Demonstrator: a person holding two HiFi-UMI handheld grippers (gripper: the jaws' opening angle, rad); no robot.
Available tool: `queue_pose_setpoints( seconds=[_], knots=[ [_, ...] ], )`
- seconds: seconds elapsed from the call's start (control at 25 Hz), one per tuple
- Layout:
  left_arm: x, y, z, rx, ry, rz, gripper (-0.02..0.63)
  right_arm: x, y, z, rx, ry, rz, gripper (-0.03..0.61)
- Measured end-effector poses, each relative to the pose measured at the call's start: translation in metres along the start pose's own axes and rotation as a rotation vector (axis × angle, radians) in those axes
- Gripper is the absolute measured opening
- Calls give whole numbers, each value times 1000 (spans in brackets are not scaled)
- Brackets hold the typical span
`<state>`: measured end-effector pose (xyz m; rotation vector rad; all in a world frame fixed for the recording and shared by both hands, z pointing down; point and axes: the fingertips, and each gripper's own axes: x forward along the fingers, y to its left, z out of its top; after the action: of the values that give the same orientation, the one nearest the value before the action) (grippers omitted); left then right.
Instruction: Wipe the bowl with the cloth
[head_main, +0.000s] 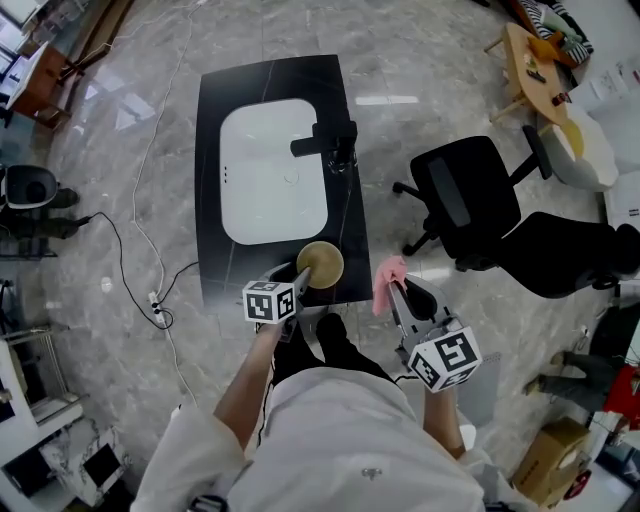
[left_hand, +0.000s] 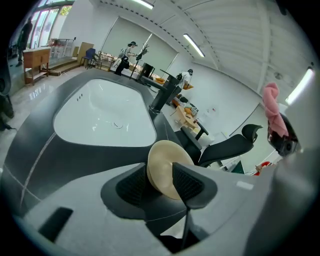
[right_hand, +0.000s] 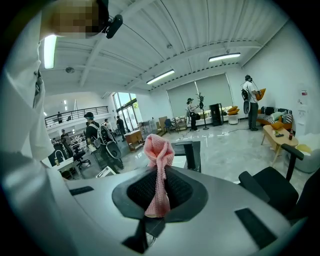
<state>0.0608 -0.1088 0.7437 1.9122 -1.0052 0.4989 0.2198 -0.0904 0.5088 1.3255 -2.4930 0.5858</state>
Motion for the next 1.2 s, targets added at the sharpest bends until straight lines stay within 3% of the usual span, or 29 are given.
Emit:
queue_pose_setpoints(
  seconds=[0.16,0.28,0.4,0.84,1.04,1.2],
  knots=[
    [14,9,-3,-13,2,17,156,0,-4,-5,2,18,-6,26],
    [18,16,-3,-23,-13,52,60,-1,-8,-7,4,27,-9,26],
    [19,18,-2,-38,-16,65,34,0,-11,-4,2,24,-12,26],
    [13,12,15,-31,-20,76,31,4,-18,5,-3,7,-11,26],
    [-14,0,41,-14,-72,76,26,10,-11,20,-17,-27,5,26],
    [-52,-1,77,12,-153,132,26,24,3,43,-40,-86,33,26]
  ],
)
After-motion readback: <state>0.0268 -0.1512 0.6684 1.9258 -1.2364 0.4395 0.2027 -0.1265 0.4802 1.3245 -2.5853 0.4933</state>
